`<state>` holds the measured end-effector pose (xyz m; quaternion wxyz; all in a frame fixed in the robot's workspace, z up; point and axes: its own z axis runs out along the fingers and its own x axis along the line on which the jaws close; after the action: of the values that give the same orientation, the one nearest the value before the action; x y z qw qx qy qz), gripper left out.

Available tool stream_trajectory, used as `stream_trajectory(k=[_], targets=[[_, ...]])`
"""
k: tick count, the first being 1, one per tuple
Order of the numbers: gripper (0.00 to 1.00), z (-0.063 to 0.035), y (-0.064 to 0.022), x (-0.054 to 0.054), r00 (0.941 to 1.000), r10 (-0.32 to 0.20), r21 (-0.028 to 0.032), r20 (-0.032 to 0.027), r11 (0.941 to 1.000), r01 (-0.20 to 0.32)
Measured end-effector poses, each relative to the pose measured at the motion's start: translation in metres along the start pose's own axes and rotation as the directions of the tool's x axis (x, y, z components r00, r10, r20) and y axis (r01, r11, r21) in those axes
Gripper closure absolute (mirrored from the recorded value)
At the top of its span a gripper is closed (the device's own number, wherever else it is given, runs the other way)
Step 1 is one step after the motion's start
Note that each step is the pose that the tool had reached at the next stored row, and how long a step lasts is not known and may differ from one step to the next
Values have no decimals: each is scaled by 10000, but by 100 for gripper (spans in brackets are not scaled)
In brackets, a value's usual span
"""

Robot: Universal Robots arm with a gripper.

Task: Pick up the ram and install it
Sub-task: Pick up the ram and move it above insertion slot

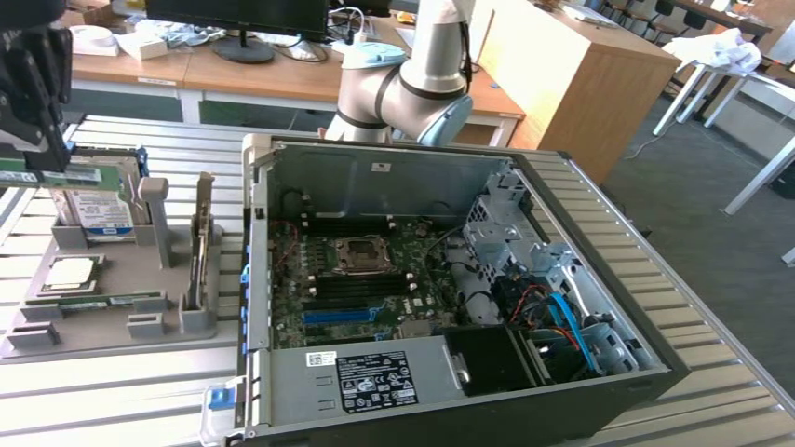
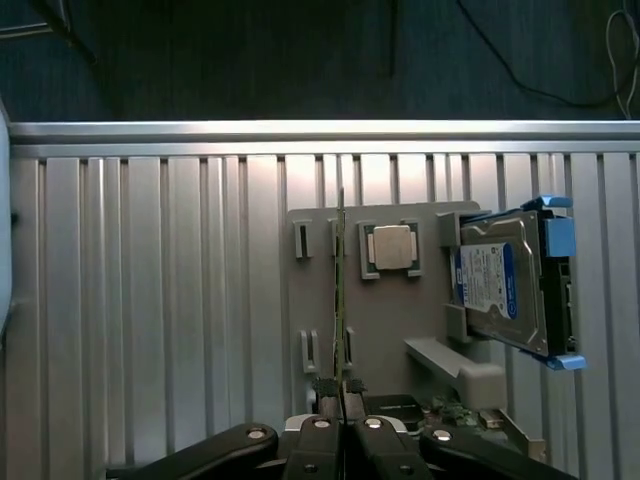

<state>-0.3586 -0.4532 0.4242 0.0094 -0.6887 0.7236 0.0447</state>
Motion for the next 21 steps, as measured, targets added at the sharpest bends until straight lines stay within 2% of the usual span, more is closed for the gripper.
stream_trajectory(k=[12,21], targets=[[89,-24,-19,-3,10000,-1,-1,-1,10000,1],[89,-32,-223,-13,10000,-2,-3,1,10000,2]])
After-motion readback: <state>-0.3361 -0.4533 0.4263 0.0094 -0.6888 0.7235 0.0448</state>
